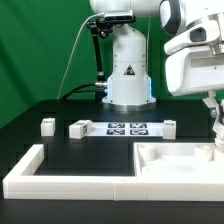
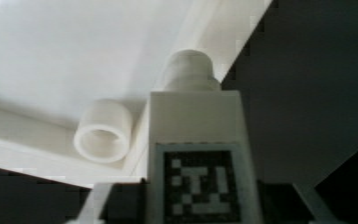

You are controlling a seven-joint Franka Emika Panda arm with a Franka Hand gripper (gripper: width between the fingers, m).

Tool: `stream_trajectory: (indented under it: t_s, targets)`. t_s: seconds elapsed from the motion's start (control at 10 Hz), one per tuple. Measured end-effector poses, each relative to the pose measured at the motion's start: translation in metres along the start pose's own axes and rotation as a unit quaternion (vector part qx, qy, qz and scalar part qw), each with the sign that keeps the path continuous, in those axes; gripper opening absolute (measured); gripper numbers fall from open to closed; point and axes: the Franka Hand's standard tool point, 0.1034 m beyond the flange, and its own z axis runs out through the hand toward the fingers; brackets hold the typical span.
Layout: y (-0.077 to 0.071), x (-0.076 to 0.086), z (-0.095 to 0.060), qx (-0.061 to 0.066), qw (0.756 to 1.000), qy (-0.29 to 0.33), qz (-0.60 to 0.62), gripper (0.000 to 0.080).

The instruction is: Assemble one leg

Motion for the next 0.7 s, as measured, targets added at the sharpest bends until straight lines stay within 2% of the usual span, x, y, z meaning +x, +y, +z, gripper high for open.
stream_trajectory:
  t_s: [0.2, 0.3, 0.4, 0.5, 0.7]
  targets:
    - [0.005, 0.015, -0.001, -0.001, 1.000, 0.007, -0.003, 0.0290]
    - [0.019, 0.025, -0.002, -0.021, 0.997, 0.068, -0.017, 0.0290]
    - [0.027, 0.022, 0.003, -0.027, 0.996, 0.082, -0.011, 0.0290]
    - [0.030, 0.022, 0.005, -0.024, 0.997, 0.069, -0.005, 0.0290]
    - [0.034, 0.021, 0.005, -0.025, 0.997, 0.070, -0.002, 0.0290]
